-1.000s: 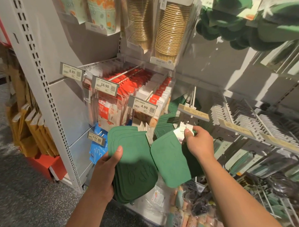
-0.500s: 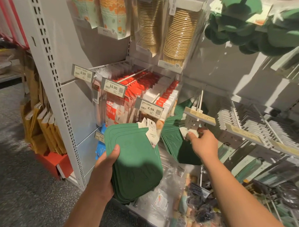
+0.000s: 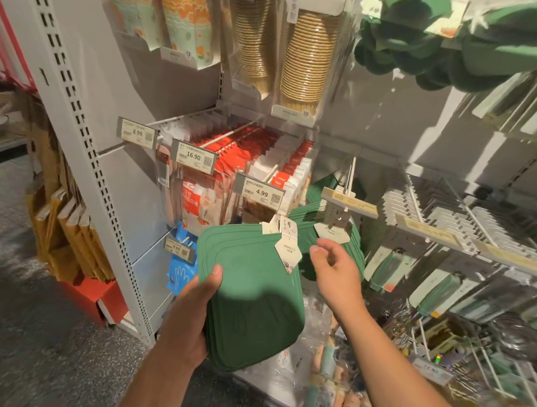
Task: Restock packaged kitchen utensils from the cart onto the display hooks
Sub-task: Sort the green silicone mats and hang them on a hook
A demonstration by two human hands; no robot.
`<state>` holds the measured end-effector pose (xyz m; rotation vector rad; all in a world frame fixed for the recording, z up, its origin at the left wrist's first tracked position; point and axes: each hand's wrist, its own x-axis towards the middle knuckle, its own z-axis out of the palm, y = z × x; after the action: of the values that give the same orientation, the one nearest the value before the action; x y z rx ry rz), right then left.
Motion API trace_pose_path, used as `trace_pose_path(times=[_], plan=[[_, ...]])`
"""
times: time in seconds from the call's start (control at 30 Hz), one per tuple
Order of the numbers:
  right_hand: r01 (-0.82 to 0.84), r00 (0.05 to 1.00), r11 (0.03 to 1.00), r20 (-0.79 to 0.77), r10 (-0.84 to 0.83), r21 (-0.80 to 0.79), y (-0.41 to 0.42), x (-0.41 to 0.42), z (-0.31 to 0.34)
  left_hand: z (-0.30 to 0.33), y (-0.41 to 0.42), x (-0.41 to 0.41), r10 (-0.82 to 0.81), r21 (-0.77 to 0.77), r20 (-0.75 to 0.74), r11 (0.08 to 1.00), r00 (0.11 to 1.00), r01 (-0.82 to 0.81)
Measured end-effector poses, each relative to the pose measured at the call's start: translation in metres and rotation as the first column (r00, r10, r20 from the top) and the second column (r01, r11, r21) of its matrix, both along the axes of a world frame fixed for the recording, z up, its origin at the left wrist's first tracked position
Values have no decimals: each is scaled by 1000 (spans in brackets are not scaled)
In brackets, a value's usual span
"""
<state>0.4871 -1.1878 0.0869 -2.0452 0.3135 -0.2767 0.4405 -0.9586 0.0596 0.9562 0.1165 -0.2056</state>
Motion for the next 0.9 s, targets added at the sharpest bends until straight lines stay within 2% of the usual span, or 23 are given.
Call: trace_pose_path(times=[0.07, 0.17, 0.3, 0.57, 0.77, 0.9], plan=[[-98, 993, 995, -69, 100, 27, 6, -3, 0, 0, -1, -1, 3, 20, 13, 1000, 1000, -3], [-156, 985, 988, -77, 157, 12, 16, -6, -5, -1, -3, -1, 9, 38, 23, 999, 1000, -10], [-64, 997, 996, -35, 67, 70, 25, -10, -6, -4, -4, -1, 22, 53, 16, 998, 1000, -23], [-11, 999, 960, 39, 0, 278, 31, -17, -14, -5, -2, -2, 49, 105, 0, 993, 999, -49], [8, 999, 946, 36, -21, 324, 30, -17, -17, -5, -1, -2, 41, 132, -30, 991, 999, -37], [29, 996, 939, 66, -55, 343, 23, -15, -18, -3, 3, -4, 49, 89, -45, 995, 998, -45]])
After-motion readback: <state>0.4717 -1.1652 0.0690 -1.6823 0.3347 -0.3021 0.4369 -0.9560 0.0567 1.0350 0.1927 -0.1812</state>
